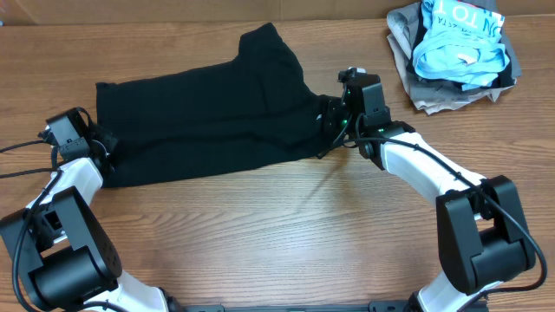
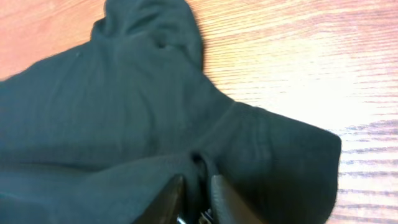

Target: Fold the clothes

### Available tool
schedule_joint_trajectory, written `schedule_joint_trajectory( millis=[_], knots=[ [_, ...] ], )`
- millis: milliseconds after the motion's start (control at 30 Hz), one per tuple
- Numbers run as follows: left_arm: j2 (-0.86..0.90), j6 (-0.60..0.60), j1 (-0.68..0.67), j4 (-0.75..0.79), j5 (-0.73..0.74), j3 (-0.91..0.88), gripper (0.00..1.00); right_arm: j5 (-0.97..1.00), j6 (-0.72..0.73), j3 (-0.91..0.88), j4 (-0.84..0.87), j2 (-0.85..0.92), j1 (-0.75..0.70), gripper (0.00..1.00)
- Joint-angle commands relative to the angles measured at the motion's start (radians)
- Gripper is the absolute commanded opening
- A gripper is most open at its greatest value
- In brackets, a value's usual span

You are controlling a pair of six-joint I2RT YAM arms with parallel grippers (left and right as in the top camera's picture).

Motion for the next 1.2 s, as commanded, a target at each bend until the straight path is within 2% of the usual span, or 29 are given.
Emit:
schedule_joint_trajectory(
  millis=[0, 67, 100, 200, 267, 400, 567, 667, 733, 767, 867, 967, 1167],
  knots=[
    [0.016, -0.008, 0.000, 0.006, -0.027, 0.020, 1.00, 0.021, -0.008, 0.026, 0.012, -0.001, -0.011, 0.70],
    [0.016, -0.008, 0.000, 0.013, -0.027, 0.020, 1.00, 0.037, -0.008, 0.026, 0.012, -0.001, -0.016, 0.85],
    [0.015, -0.007, 0.001, 0.018, -0.027, 0.021, 1.00, 0.050, -0.008, 0.026, 0.011, -0.003, -0.019, 0.88],
    [0.012, 0.019, 0.001, 0.027, -0.021, 0.027, 1.00, 0.061, -0.060, 0.026, -0.006, -0.021, -0.035, 0.94],
    [-0.010, 0.127, 0.001, 0.024, 0.067, 0.034, 1.00, 0.061, -0.122, 0.027, -0.068, -0.084, -0.045, 1.00],
    [-0.074, 0.196, 0.000, 0.011, 0.179, 0.035, 1.00, 0.061, -0.180, 0.038, -0.154, -0.191, -0.045, 1.00],
    [-0.167, 0.243, -0.001, -0.108, 0.335, 0.035, 1.00, 0.016, -0.185, 0.090, -0.310, -0.239, -0.044, 0.96],
    [-0.188, 0.243, -0.004, -0.233, 0.419, 0.035, 1.00, -0.026, -0.185, 0.089, -0.353, -0.223, -0.037, 0.89],
    [-0.187, 0.251, -0.018, -0.331, 0.439, 0.035, 1.00, -0.030, -0.185, 0.089, -0.368, -0.196, -0.026, 0.81],
    [-0.185, 0.288, -0.039, -0.397, 0.429, 0.034, 1.00, -0.045, -0.185, 0.089, -0.367, -0.176, -0.021, 0.76],
    [-0.181, 0.325, -0.092, -0.468, 0.350, 0.034, 1.00, -0.060, -0.184, 0.089, -0.374, -0.125, -0.012, 0.70],
    [-0.177, 0.324, -0.167, -0.524, 0.206, 0.034, 1.00, -0.067, -0.183, 0.089, -0.419, -0.054, -0.011, 0.68],
    [-0.160, 0.324, -0.209, -0.568, 0.064, 0.034, 1.00, -0.081, -0.182, 0.072, -0.423, 0.003, -0.011, 0.68]
  ],
)
